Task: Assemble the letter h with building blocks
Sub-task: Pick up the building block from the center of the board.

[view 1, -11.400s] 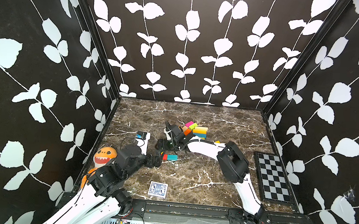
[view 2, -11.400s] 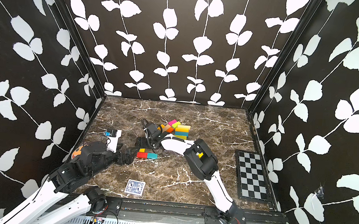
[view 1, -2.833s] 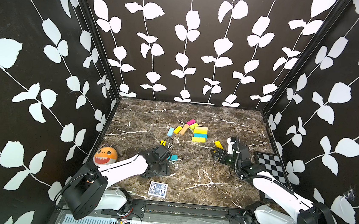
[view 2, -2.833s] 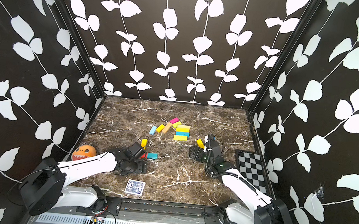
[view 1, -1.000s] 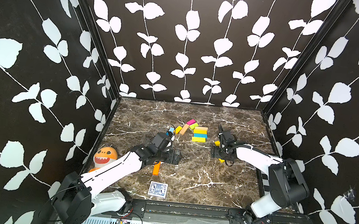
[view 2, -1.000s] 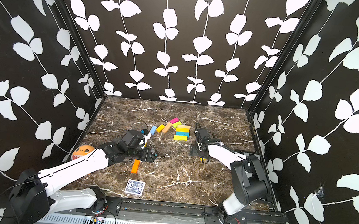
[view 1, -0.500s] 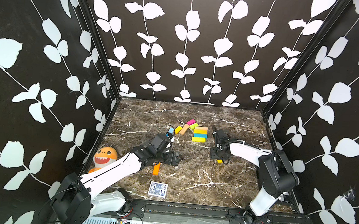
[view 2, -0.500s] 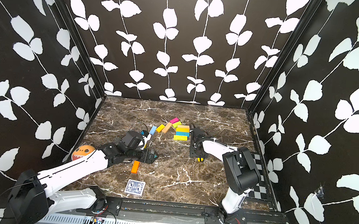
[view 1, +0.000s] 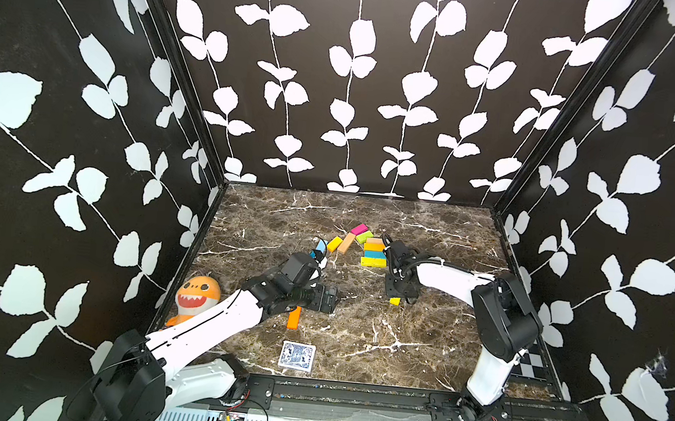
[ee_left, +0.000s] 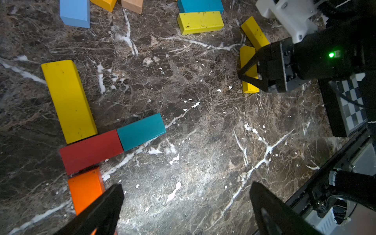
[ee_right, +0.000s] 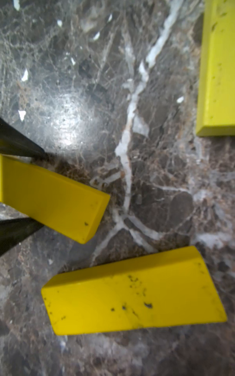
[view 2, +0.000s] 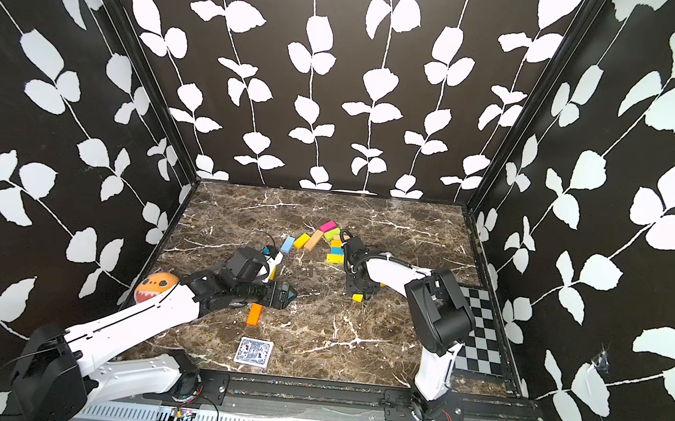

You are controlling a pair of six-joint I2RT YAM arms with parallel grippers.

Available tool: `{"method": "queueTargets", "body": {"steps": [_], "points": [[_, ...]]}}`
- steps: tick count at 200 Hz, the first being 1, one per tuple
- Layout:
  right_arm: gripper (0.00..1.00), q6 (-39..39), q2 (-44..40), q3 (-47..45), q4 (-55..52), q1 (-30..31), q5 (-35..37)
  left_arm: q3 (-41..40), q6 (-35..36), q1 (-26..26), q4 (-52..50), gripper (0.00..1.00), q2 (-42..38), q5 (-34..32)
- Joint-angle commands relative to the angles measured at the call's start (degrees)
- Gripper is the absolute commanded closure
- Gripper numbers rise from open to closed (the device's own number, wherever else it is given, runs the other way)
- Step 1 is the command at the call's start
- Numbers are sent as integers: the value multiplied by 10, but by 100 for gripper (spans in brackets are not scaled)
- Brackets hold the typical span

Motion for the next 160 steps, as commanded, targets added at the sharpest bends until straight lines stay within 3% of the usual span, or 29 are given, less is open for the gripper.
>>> {"method": "queueTargets", "body": {"steps": [1, 39, 64, 122, 160], "points": [[59, 32, 12, -2, -49, -7, 21, -9, 6, 2, 9, 1, -21, 5], [70, 54, 20, -24, -17, -6, -31, -11, 7, 2, 6, 1, -39, 0], [80, 72, -2, -26, -7, 21, -15, -10, 5, 2, -5, 1, -60, -15], [79, 156, -74, 26, -40, 149, -24, -23, -7, 2, -22, 1, -149, -71], [79, 202, -34, 108, -82, 231, -73, -37, -8, 2, -33, 1, -211, -97]]}}
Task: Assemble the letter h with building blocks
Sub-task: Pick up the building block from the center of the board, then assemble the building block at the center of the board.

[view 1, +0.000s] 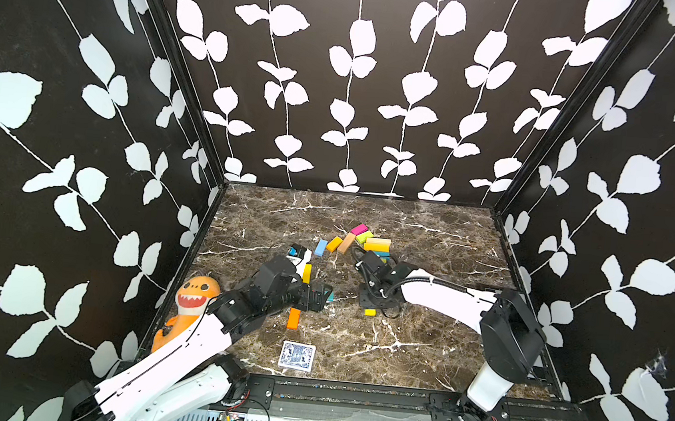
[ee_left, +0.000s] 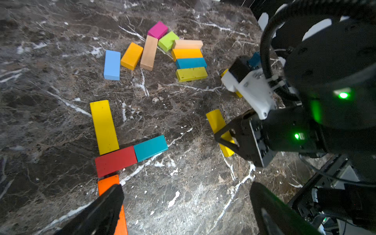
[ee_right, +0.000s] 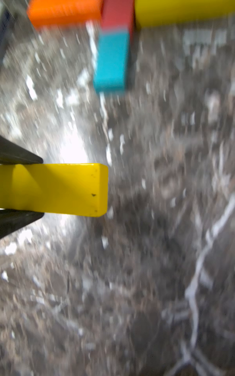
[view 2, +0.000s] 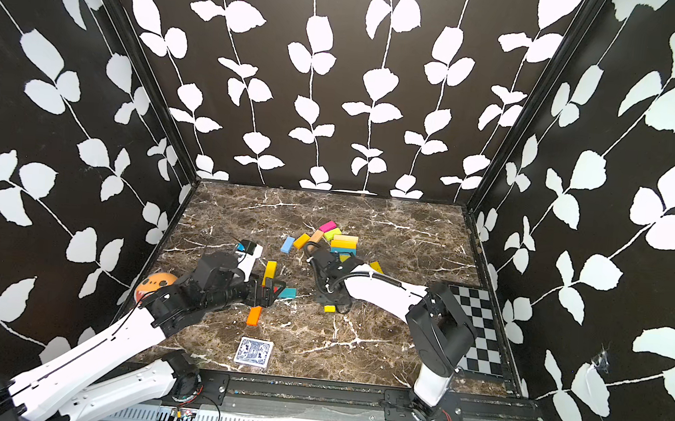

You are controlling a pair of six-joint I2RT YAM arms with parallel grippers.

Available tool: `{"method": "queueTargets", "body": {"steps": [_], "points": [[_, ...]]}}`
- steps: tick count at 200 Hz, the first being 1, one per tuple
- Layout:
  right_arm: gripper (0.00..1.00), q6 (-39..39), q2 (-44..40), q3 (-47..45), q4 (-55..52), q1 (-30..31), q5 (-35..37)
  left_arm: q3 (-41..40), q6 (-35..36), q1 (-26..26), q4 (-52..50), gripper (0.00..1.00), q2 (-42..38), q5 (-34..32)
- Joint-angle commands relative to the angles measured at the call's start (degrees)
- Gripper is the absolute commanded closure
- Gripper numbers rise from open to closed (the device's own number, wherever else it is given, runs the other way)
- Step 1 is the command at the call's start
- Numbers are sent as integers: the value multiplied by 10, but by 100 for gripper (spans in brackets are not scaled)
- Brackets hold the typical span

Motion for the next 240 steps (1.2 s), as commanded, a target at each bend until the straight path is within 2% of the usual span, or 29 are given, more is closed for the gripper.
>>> {"method": "queueTargets", "body": {"steps": [1, 43, 83, 110, 123, 159, 200, 240], "points": [[79, 54, 21, 56, -48, 39, -27, -13, -3, 2, -23, 1, -31, -28], [78, 97, 80, 123, -55, 99, -21, -14, -1, 2, -37, 1, -67, -44], [78, 137, 132, 171, -69, 128, -14, -5, 3, 2, -53, 1, -87, -55], [78, 166, 145, 178, -77, 138, -4, -4, -4, 2, -67, 1, -114, -83], [78, 176, 153, 179, -84, 142, -6, -3, -15, 2, -81, 1, -135, -117], [78, 188, 157, 173, -79, 144, -1, -18, -30, 2, -70, 1, -241, -185], [77, 195, 176, 188, -84, 144, 0, -35, -31, 2, -54, 1, -345, -219], [76, 198, 197, 203, -86, 141, 5, -28, -26, 2, -67, 1, -362, -223]]}}
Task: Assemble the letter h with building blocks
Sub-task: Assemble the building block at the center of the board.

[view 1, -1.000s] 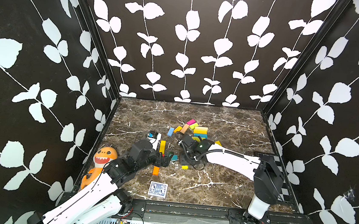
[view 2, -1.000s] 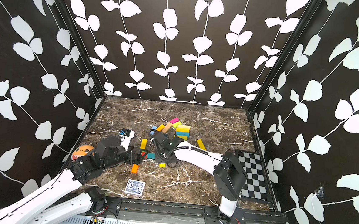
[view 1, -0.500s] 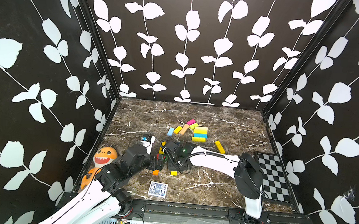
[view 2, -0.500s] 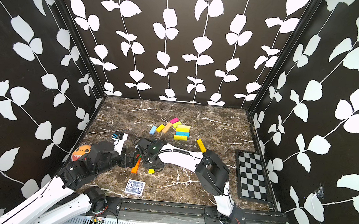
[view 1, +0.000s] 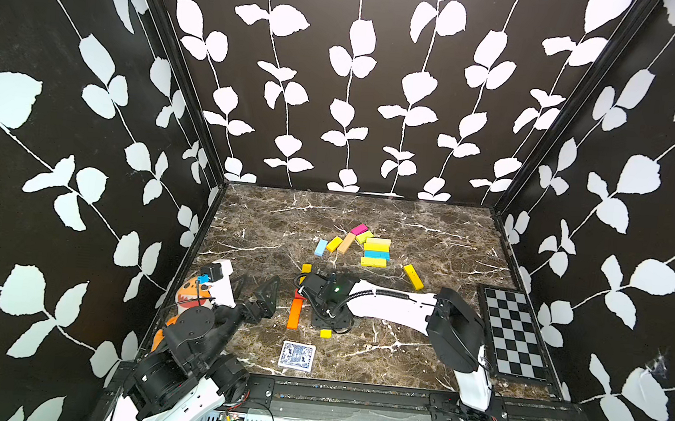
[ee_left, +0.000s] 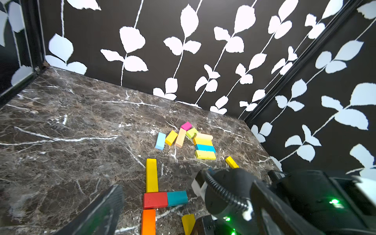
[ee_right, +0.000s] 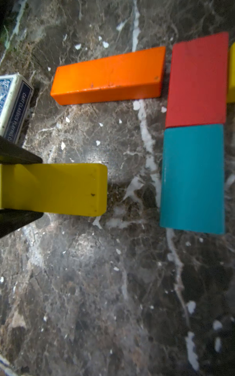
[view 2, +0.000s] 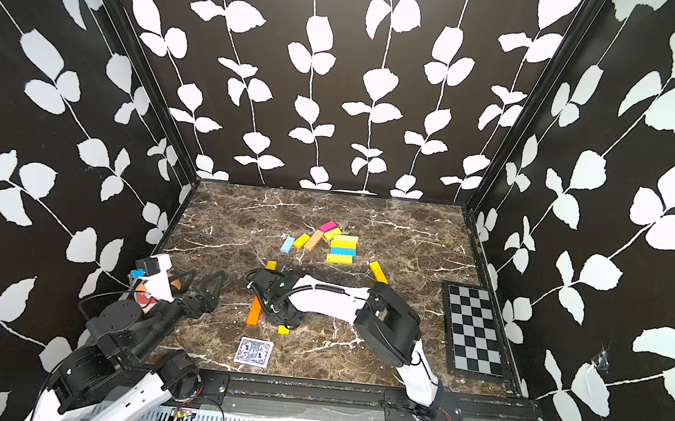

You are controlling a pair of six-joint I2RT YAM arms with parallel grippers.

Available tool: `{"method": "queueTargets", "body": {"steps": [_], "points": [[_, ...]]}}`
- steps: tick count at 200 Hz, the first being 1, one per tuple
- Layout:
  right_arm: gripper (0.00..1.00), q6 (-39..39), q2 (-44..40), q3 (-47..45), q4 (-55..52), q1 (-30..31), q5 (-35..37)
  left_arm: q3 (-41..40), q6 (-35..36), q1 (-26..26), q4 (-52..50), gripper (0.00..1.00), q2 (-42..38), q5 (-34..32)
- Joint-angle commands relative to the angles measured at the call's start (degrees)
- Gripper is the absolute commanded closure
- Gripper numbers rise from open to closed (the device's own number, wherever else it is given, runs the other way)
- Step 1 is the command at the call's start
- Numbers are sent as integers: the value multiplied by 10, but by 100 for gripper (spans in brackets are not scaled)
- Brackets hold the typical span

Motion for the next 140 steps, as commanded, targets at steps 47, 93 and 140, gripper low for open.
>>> {"method": "queueTargets", "body": {"steps": [47, 93, 140], "points": [[74, 24, 29, 51, -39, -3, 37, 0, 3, 2, -2, 1, 3, -9], [72, 26, 41, 65, -43, -5, 55, 0, 4, 2, -6, 1, 2, -8], [69, 32, 57, 72, -39, -7, 57, 1, 5, 2, -9, 1, -4, -11]]}}
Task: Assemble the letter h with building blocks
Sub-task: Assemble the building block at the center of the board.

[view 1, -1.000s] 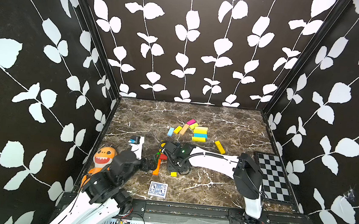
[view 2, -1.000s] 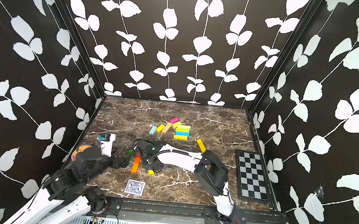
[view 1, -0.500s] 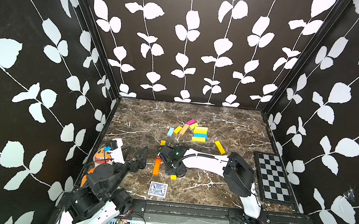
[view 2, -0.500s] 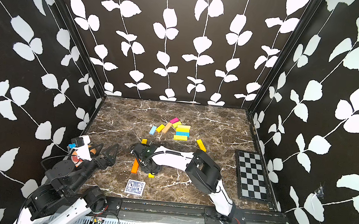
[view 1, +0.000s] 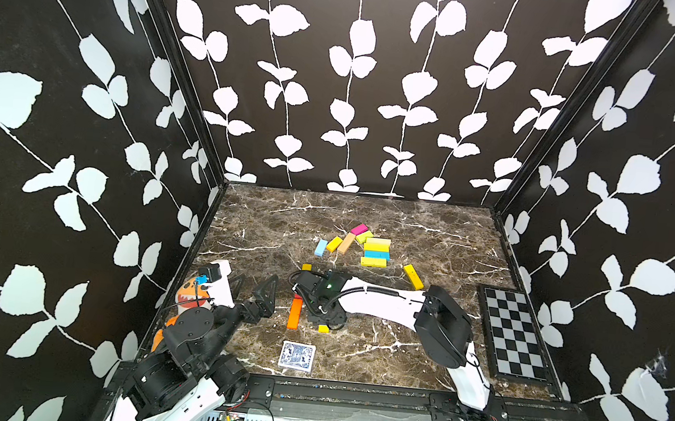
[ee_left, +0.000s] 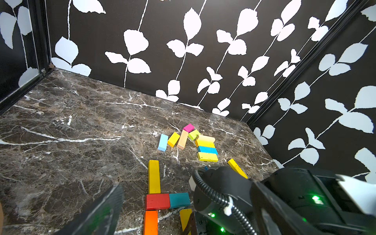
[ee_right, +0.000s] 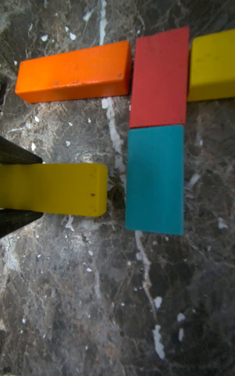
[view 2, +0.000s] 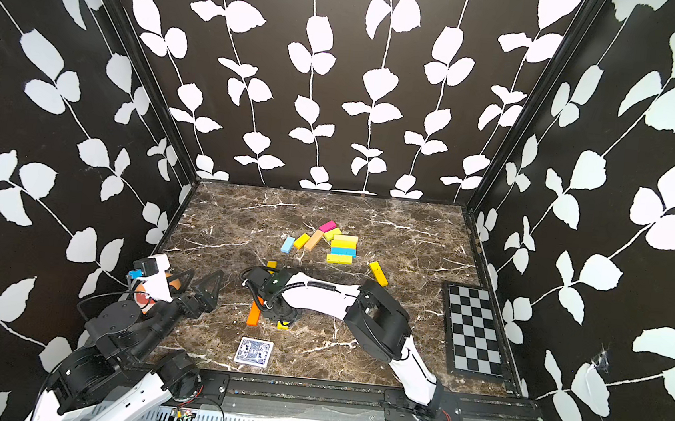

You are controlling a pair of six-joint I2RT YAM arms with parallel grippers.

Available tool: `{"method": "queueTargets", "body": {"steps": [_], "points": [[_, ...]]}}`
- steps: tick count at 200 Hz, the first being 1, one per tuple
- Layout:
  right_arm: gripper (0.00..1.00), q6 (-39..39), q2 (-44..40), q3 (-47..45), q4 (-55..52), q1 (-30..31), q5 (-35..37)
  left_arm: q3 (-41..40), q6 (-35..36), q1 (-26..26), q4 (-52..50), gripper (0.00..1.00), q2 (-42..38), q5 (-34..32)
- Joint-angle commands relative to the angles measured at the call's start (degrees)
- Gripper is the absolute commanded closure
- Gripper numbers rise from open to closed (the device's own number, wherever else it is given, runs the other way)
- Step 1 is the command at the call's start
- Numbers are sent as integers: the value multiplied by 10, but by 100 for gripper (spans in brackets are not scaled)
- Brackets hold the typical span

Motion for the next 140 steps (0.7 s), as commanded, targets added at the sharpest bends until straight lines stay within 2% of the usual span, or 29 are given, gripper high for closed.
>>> {"method": "queueTargets", "body": {"steps": [1, 32, 140], "points": [[69, 24, 12, 16, -15, -4, 18, 1, 4, 2, -8, 1, -5, -5], [65, 28, 14, 15, -13, -7, 18, 2, 6, 2, -11, 1, -9, -8], [61, 23, 25, 24, -13, -11, 16, -1, 9, 2, -13, 1, -10, -17]]}}
